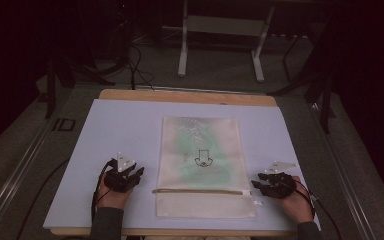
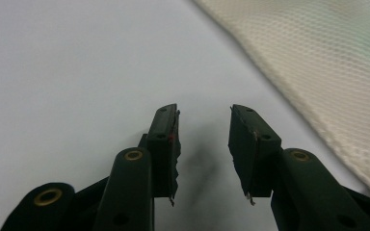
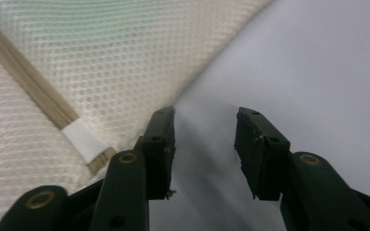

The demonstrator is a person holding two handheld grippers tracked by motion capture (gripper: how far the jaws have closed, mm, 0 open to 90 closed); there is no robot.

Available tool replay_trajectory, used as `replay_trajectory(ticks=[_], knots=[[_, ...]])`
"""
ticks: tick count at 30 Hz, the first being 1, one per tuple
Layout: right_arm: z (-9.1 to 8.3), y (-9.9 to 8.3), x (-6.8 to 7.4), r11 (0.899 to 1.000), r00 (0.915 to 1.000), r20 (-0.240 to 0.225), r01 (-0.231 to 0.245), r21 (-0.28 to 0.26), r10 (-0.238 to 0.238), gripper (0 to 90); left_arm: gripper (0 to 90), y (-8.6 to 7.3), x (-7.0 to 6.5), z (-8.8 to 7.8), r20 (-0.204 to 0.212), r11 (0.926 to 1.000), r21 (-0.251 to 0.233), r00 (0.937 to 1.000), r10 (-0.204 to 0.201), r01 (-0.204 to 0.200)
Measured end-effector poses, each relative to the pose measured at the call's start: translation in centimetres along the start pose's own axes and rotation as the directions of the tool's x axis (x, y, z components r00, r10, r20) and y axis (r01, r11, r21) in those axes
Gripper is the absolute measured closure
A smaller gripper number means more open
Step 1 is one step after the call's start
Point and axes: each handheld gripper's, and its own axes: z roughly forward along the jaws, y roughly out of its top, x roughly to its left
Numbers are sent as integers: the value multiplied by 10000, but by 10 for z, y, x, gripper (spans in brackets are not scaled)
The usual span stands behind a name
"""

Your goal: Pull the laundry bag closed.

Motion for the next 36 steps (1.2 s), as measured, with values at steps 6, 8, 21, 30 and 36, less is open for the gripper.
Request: replay_trajectory(ticks=[6,8,21,30,36], knots=[[-1,1,3,9998,9998,-31,217,15,-217,581,629,1,2,0,370,9994,-51,9987,-348,350],[-2,2,4,9996,9996,-54,272,-52,-273,586,629,1,3,0,407,9992,-27,9984,-394,396],[-14,16,12,9970,9969,-176,769,130,-766,630,624,1,2,1,743,9996,50,9968,-297,294],[-9,37,21,9830,9851,-472,1686,728,-1654,622,624,1,3,0,927,9991,-1,9948,-422,424],[-5,46,29,9811,9802,-861,1839,600,-1784,616,624,1,4,0,958,9991,-29,9945,-426,431]])
